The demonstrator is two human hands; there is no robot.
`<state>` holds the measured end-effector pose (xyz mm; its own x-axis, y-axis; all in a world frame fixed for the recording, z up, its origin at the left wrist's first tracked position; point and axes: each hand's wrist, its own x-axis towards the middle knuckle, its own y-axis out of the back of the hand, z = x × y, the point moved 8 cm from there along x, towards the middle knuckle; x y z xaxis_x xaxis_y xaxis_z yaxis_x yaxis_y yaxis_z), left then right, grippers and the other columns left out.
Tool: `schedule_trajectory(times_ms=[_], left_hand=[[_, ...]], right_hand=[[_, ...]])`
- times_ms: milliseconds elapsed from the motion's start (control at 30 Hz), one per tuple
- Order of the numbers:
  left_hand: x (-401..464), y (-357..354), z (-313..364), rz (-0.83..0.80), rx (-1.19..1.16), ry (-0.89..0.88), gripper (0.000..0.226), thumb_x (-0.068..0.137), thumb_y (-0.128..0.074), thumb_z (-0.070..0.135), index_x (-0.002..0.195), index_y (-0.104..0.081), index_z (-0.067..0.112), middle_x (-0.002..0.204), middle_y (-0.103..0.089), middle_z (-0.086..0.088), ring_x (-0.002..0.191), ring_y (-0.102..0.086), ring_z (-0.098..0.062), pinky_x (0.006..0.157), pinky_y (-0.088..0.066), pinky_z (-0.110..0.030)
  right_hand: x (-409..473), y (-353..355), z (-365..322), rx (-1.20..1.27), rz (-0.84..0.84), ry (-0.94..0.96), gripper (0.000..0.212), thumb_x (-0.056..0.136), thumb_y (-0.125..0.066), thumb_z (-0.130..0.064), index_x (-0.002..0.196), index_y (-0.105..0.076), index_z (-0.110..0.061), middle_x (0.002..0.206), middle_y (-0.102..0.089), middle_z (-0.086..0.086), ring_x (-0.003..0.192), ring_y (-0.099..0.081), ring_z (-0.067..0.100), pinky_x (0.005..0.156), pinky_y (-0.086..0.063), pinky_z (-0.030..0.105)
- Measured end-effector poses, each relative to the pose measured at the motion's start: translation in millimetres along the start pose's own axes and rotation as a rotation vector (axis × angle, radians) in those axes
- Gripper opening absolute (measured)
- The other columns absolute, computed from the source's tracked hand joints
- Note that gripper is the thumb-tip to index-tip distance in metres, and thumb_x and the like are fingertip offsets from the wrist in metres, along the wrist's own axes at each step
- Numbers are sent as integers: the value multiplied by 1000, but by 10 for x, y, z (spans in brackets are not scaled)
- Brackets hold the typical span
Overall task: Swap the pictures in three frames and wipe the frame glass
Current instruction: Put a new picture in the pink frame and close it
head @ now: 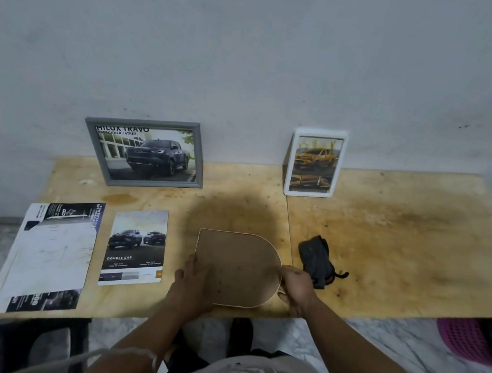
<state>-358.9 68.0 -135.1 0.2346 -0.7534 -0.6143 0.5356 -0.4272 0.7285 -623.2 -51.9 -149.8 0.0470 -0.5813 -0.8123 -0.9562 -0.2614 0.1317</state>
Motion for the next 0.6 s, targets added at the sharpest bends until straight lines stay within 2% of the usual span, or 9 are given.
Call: schedule_trajectory(times_ms=[33, 133, 233, 333, 400, 467, 500, 533, 600], left_hand=[[-25, 34, 18, 29, 14, -14, 73, 85, -68, 39, 148, -33, 31, 164, 1, -10, 140, -30, -48, 106, -45, -48], [-24, 134, 194, 187, 77, -195, 57, 85, -59, 26, 141, -51, 23, 160, -30, -20, 142, -37, -53, 103, -48, -53], [20, 6, 182, 20, 131, -137, 68, 88, -50, 41, 153, -32, 30, 168, -12, -17, 150, -24, -46, 115, -37, -49], [2, 46, 159, 36, 153, -142, 72, 89, -50, 56, 155, -30, 37, 171, -14, -4, 151, -26, -37, 115, -37, -49], [-51, 124, 189, 69, 147, -234, 85, 83, -42, 79, 157, -29, 41, 171, -12, 8, 156, -16, -27, 120, -29, -48], [-92, 160, 187, 80, 177, -342, 105, 71, -40, 94, 160, -22, 42, 169, -6, 14, 157, -6, -17, 122, -23, -45], [-93, 196, 194, 125, 227, -403, 102, 73, -44, 89, 160, -22, 41, 169, -11, 12, 157, -12, -18, 120, -29, -44], [-93, 263, 214, 193, 290, -447, 91, 79, -46, 77, 159, -25, 39, 167, -26, 9, 154, -28, -20, 115, -38, -44], [-72, 421, 268, 298, 319, -471, 69, 85, -46, 56, 152, -38, 36, 152, -54, 7, 135, -58, -21, 102, -52, -42]], right_hand=[[-2, 9, -6, 20, 13, 8, 21, 95, -61, -15, 76, -68, -15, 60, -49, 2, 60, -41, 17, 53, -38, 29], [22, -2, -27, 49, 34, 13, 14, 98, -61, -9, 97, -72, -1, 64, -56, 11, 49, -43, 17, 45, -36, 27], [-10, -42, -134, -15, 48, 26, 16, 101, -57, -6, 112, -65, 2, 64, -58, 15, 36, -38, 16, 38, -29, 25], [-39, -76, -290, -108, 52, 54, 21, 102, -51, -5, 121, -59, -11, 77, -65, 20, 32, -38, 16, 35, -28, 26], [-23, -33, -382, -116, 63, 68, 20, 102, -49, -7, 119, -57, -13, 76, -64, 19, 30, -38, 14, 33, -29, 25], [-43, 23, -521, -110, 75, 105, 15, 101, -50, -11, 108, -62, -6, 64, -59, 15, 31, -38, 17, 36, -29, 27], [-48, 49, -594, -106, 75, 130, 16, 101, -50, -13, 101, -63, -2, 58, -55, 13, 32, -37, 18, 38, -28, 29], [-44, 70, -669, -94, 70, 152, 19, 101, -51, -14, 96, -62, 0, 56, -53, 14, 34, -36, 19, 39, -28, 30], [-32, 101, -822, -37, 50, 171, 22, 101, -54, -14, 101, -64, 6, 62, -53, 19, 36, -37, 20, 39, -29, 28]])
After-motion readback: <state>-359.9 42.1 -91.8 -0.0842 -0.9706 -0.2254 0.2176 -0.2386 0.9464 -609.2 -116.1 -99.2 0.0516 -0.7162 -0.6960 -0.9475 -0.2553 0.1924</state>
